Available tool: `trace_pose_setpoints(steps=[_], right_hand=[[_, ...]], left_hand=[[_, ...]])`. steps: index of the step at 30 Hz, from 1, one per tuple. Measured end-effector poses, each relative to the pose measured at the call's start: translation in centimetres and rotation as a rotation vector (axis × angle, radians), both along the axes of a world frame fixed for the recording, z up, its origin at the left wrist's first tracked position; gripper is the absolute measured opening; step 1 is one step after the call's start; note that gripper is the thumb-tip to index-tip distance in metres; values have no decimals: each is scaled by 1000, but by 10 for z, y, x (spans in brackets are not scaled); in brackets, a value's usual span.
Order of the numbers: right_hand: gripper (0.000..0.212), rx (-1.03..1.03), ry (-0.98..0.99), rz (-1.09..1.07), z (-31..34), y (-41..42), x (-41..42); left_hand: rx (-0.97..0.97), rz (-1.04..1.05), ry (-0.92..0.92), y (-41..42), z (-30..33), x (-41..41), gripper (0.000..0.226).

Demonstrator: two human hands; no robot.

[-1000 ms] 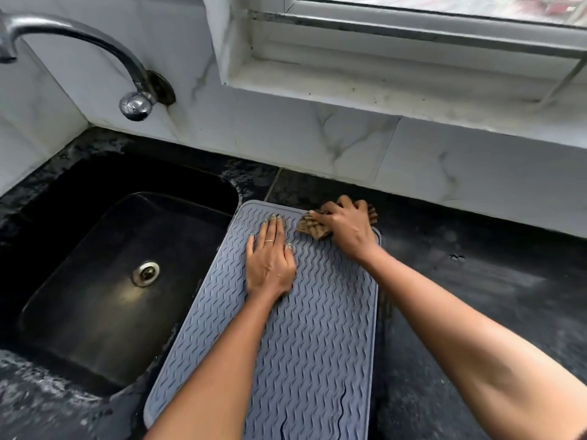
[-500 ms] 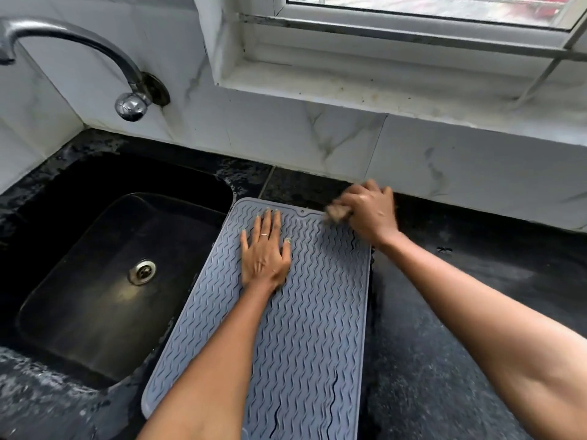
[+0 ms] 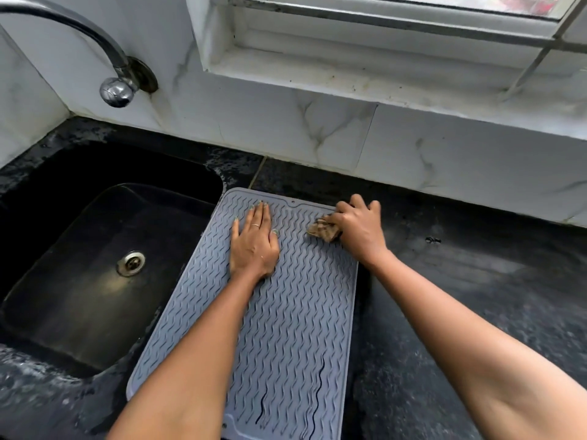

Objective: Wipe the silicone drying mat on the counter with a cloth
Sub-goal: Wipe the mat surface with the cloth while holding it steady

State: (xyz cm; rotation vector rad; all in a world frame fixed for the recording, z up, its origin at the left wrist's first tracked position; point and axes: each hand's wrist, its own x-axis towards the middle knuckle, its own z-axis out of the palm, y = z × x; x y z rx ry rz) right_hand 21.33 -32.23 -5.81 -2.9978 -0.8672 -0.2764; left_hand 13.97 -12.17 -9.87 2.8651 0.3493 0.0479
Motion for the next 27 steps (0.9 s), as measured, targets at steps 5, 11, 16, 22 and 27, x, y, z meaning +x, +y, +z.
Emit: trace_pose_setpoints(steps=[5,11,16,22,27], right_hand=[[31,-93,33,-145,9,-40,-5],[43,736,157,-675,38,-15,-4],[57,402,310,-520,21,13,-12],[55,344,221,-426,0,8,-22],[53,1006,-69,-927,38,-17,-5]], left_hand=[[-8,-3,-1,-1,2,0,60],[74,-103,-93,-10,15,4,62],[-15,-387,17,-42,18,25,55],[1,-354,-4,-44,5,23,54],[-45,-355,-1,-43,5,22,58]])
